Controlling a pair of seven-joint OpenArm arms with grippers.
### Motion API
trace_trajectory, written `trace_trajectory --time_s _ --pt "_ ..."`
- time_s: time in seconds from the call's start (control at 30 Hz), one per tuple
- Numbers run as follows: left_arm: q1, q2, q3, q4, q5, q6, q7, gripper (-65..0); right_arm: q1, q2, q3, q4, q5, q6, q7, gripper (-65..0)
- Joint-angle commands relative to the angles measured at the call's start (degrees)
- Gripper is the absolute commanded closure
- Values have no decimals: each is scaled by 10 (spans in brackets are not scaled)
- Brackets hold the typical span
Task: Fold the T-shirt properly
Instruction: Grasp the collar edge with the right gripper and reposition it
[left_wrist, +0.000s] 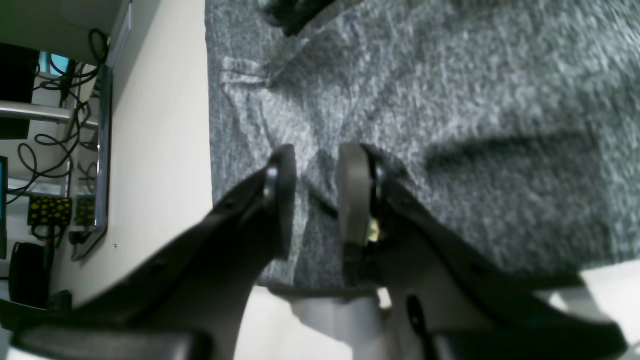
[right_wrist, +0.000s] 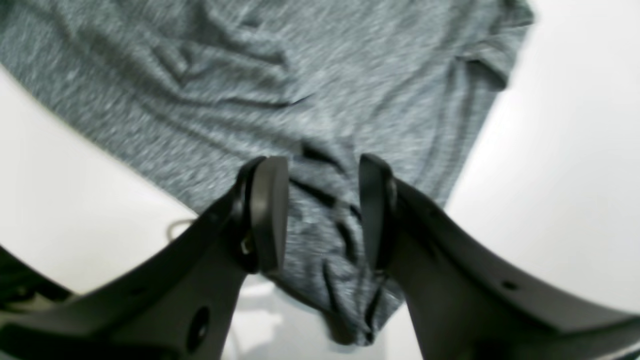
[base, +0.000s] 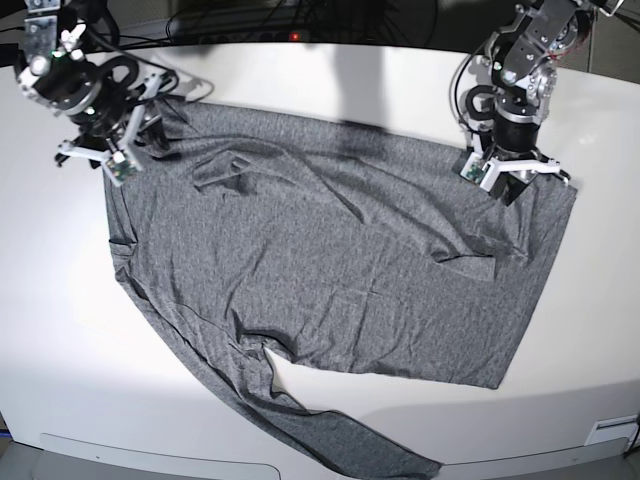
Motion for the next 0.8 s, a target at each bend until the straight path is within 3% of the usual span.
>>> trace_trajectory --time_s 0.0,0.23,0.33,0.57,0.77 --pt "28 2 12 -9 -47 -79 82 -165 9 6 -15 9 -3 -1 12 -224" --pt "28 2 12 32 -49 -79 82 -165 84 35 -196 9 -115 -1 10 -224" --pt "28 2 12 34 -49 -79 82 -165 103 37 -245 7 -131 -1 -15 -222" --pt "28 2 12 34 -47 -79 83 -165 106 42 -262 -36 -151 -1 -10 -205" --pt "28 2 12 34 -47 -79 80 -165 122 38 -262 -80 -163 -1 42 -205"
